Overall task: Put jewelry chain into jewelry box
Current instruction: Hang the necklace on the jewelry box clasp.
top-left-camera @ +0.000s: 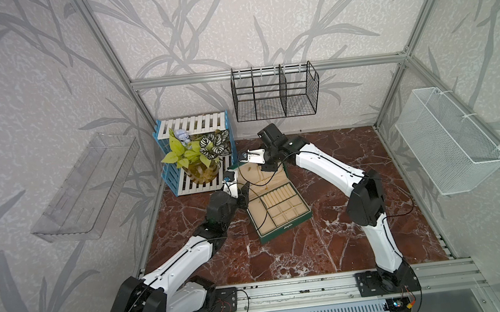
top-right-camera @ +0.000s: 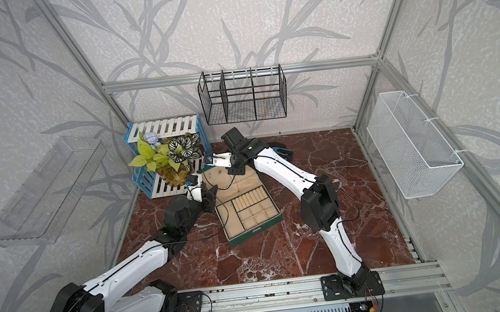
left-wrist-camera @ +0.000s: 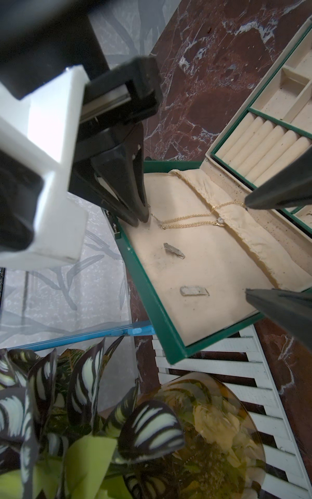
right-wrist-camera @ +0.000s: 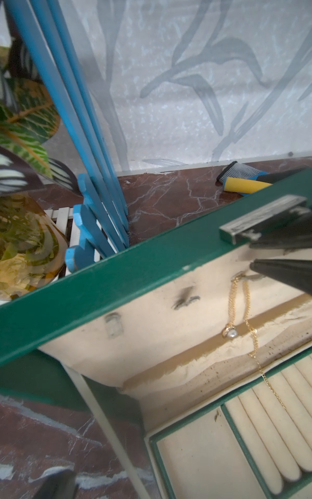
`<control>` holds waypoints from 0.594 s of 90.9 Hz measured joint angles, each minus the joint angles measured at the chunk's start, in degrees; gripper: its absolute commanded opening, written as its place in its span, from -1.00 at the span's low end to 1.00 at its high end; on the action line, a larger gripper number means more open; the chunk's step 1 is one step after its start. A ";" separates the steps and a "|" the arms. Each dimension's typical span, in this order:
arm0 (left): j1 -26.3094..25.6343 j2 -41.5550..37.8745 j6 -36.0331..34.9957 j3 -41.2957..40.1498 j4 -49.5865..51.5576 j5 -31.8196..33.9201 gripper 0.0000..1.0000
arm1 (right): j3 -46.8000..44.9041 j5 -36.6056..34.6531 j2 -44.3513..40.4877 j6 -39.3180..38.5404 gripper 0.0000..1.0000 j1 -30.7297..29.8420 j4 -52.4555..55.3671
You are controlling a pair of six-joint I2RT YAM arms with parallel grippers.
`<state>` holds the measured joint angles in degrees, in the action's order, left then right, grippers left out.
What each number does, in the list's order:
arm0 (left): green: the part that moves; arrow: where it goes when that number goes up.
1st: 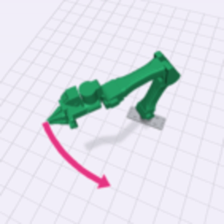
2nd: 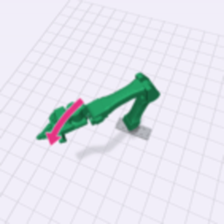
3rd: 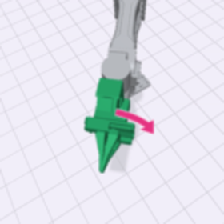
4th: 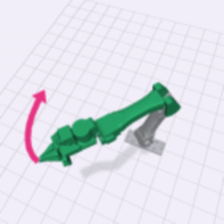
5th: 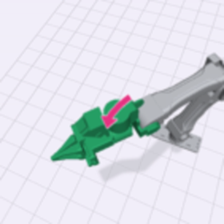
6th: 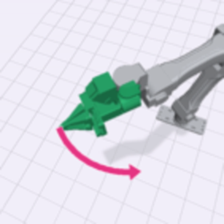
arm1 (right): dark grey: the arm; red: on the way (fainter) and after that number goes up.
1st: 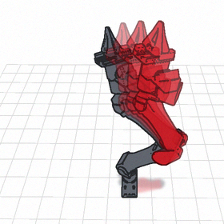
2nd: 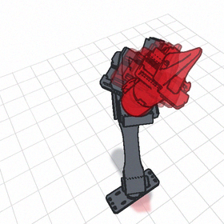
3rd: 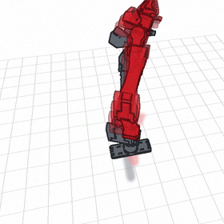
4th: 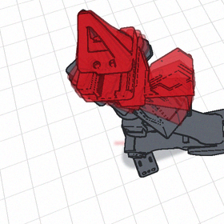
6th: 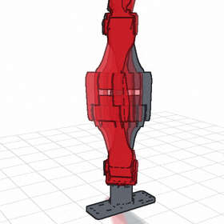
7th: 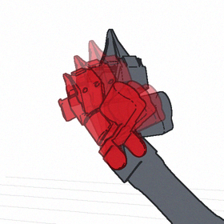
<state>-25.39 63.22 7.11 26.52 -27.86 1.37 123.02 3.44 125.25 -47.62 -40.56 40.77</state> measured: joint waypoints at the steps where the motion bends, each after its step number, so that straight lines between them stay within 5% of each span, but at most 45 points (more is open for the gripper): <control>1: 0.00 0.00 0.00 0.00 0.00 0.00 0.01 | 0.00 0.02 -0.02 0.02 -0.66 0.00 0.02; 32: 0.00 -0.24 -0.09 4.98 4.61 -2.99 0.08 | -1.92 -0.52 -1.38 3.63 -0.55 -0.11 -0.90; 54: 0.00 0.63 -2.69 19.26 15.76 -5.97 0.34 | -23.06 -2.91 -17.73 11.15 -0.19 0.24 -12.44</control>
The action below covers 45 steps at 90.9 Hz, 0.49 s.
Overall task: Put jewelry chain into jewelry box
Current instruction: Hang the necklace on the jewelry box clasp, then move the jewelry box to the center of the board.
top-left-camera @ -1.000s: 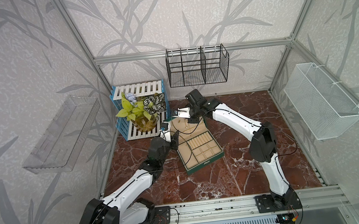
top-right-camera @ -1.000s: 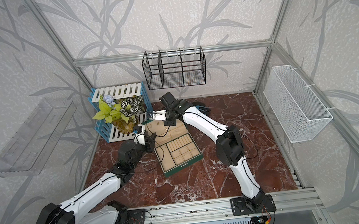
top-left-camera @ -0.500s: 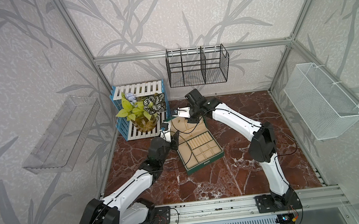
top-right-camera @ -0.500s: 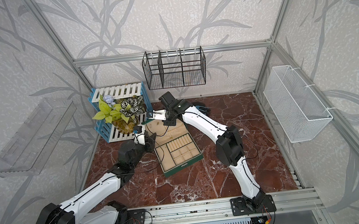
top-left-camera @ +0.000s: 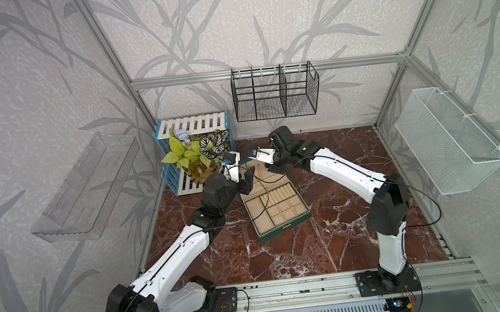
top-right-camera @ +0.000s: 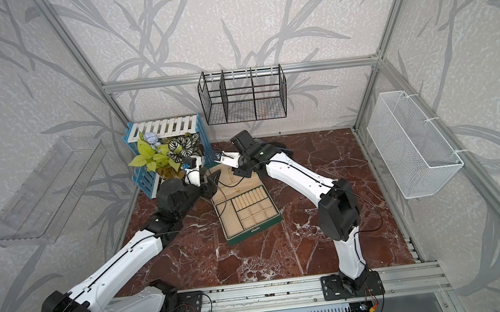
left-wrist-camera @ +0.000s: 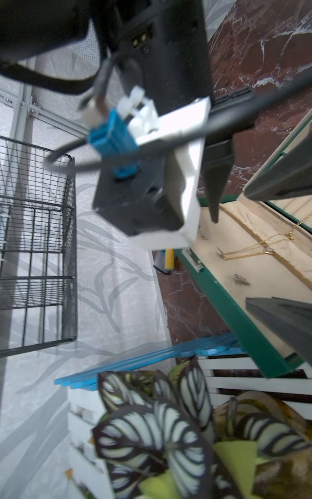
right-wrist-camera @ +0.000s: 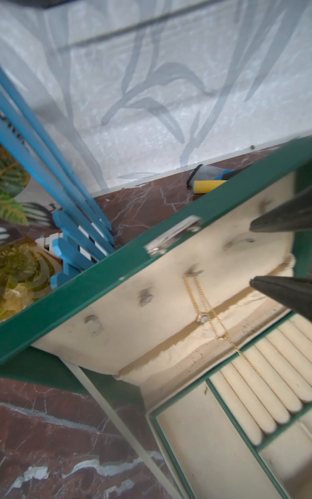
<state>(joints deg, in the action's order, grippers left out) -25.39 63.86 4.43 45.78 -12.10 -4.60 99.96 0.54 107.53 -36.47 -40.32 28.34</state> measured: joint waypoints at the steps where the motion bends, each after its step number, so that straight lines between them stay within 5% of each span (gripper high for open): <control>1: 0.00 0.17 -0.31 0.81 0.59 -0.02 0.35 | -1.25 0.09 -0.98 0.33 -0.17 0.00 -0.83; 21: 0.00 8.55 -9.20 16.98 14.71 -1.57 0.70 | -27.93 1.07 -22.32 13.27 0.27 0.31 -16.94; 28: 0.00 13.05 -13.66 23.08 20.79 -2.91 0.97 | -35.56 2.62 -26.75 17.68 0.40 0.31 -21.29; 45: 0.00 22.03 -22.12 31.91 32.46 -4.37 1.00 | -47.91 7.15 -32.70 26.51 0.55 0.31 -26.10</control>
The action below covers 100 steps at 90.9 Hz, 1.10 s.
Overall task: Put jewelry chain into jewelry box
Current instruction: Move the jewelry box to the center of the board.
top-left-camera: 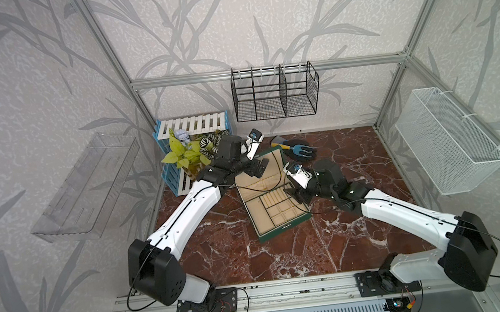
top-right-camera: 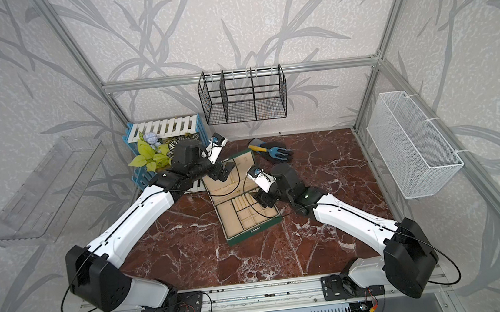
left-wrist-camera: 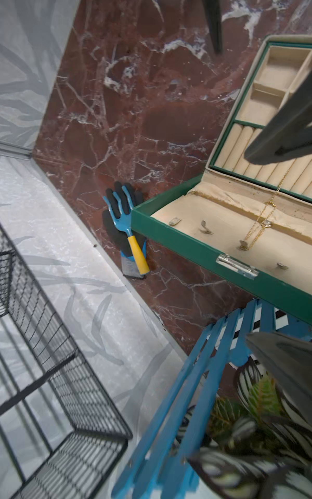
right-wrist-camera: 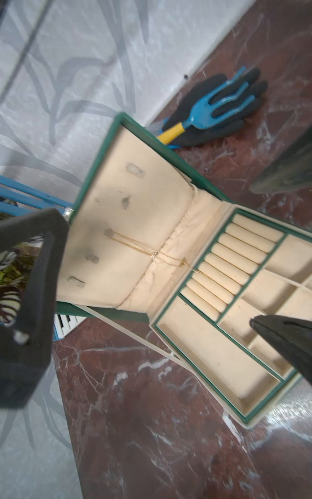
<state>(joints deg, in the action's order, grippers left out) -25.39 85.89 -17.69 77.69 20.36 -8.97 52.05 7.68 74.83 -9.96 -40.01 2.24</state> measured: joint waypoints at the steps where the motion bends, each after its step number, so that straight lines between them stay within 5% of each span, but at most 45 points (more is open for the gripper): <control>1: 0.00 0.35 -0.59 0.26 0.55 0.07 1.00 | -0.46 0.24 -0.24 0.35 0.55 0.00 -0.22; 46: 0.02 8.79 -9.29 5.27 7.08 7.26 0.98 | -7.63 8.68 -8.37 8.48 0.62 0.00 -4.79; 100: 0.07 16.17 -12.83 13.18 12.20 9.38 0.27 | -10.19 8.90 -11.45 9.75 0.62 0.00 -5.40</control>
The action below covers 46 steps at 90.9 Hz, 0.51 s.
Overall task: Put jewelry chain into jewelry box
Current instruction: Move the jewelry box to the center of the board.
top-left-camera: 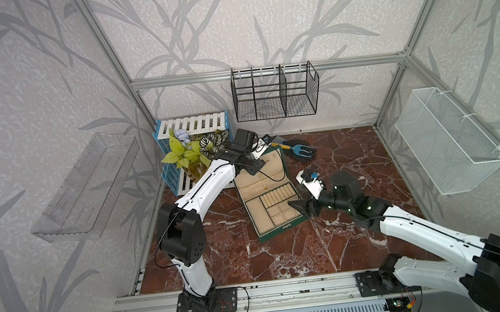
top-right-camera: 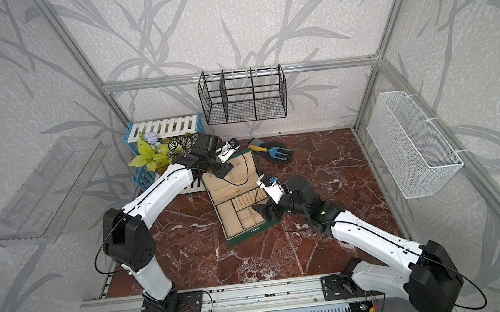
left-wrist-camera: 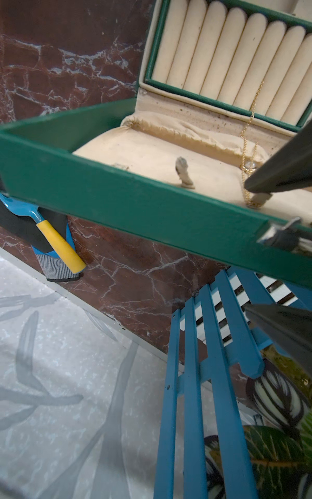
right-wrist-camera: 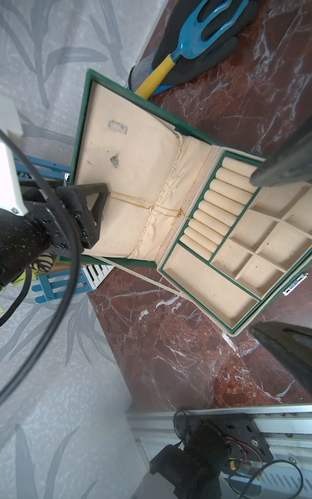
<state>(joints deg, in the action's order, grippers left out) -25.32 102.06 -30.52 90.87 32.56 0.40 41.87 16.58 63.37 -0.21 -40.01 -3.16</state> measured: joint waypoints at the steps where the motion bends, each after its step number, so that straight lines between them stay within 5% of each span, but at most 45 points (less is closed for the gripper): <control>1: 0.00 0.00 -0.09 0.02 0.11 0.00 0.25 | 0.00 -0.02 0.00 0.00 0.62 0.00 0.00; 46: 0.31 -0.09 -2.08 -1.49 -1.40 0.52 -0.06 | -0.87 -0.68 -1.73 0.02 0.62 0.00 -0.04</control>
<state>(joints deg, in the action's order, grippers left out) -25.02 101.97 -32.60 89.38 31.16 0.93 40.99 15.90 61.65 -0.19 -40.01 -3.20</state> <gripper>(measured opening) 0.490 0.811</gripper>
